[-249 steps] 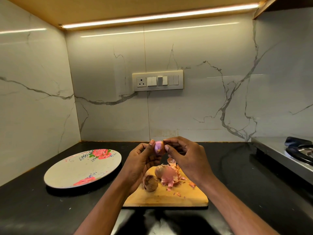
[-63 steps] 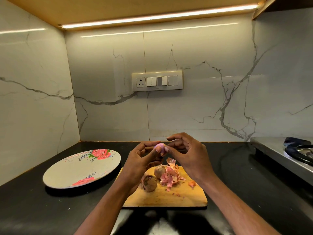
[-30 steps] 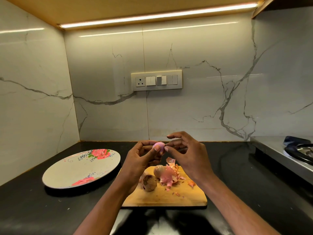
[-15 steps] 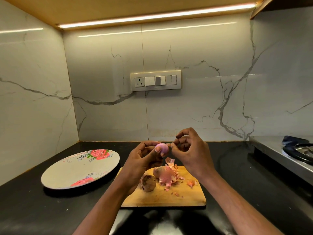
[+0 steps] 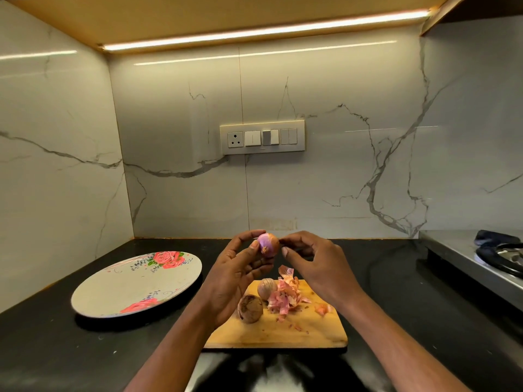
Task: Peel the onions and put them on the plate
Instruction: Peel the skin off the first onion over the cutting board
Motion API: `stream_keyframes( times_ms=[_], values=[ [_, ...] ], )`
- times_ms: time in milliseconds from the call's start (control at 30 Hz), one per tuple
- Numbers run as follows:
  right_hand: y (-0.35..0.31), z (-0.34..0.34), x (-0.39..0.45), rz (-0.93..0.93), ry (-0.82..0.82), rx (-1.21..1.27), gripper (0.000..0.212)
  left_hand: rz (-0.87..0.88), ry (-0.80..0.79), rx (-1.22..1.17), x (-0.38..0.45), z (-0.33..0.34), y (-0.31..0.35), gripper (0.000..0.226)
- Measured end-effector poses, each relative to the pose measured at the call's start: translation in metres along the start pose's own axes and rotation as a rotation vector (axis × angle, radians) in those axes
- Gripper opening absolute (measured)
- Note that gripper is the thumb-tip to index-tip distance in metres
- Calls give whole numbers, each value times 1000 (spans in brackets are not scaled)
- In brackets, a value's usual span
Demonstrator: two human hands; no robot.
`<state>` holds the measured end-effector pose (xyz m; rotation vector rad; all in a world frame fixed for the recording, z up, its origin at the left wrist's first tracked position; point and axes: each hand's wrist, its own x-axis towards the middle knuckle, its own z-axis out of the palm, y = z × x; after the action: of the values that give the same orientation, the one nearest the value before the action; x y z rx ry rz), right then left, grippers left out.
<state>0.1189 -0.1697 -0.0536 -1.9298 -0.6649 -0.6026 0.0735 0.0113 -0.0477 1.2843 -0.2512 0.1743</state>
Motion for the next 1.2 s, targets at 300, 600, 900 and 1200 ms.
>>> stream_keyframes(
  times_ms=[300,600,900,1200],
  values=[
    [-12,4,-3,-90,97,14,27,-1,1,-26,1,0,1,32],
    [-13,4,-6,-189,127,-65,28,38,-2,109,2,-1,-4,41],
    [-9,6,-5,-161,124,-77,19,63,50,172,2,-4,-7,43],
    [-5,6,-4,-95,155,-21,13,58,18,182,2,-3,-7,42]
  ],
)
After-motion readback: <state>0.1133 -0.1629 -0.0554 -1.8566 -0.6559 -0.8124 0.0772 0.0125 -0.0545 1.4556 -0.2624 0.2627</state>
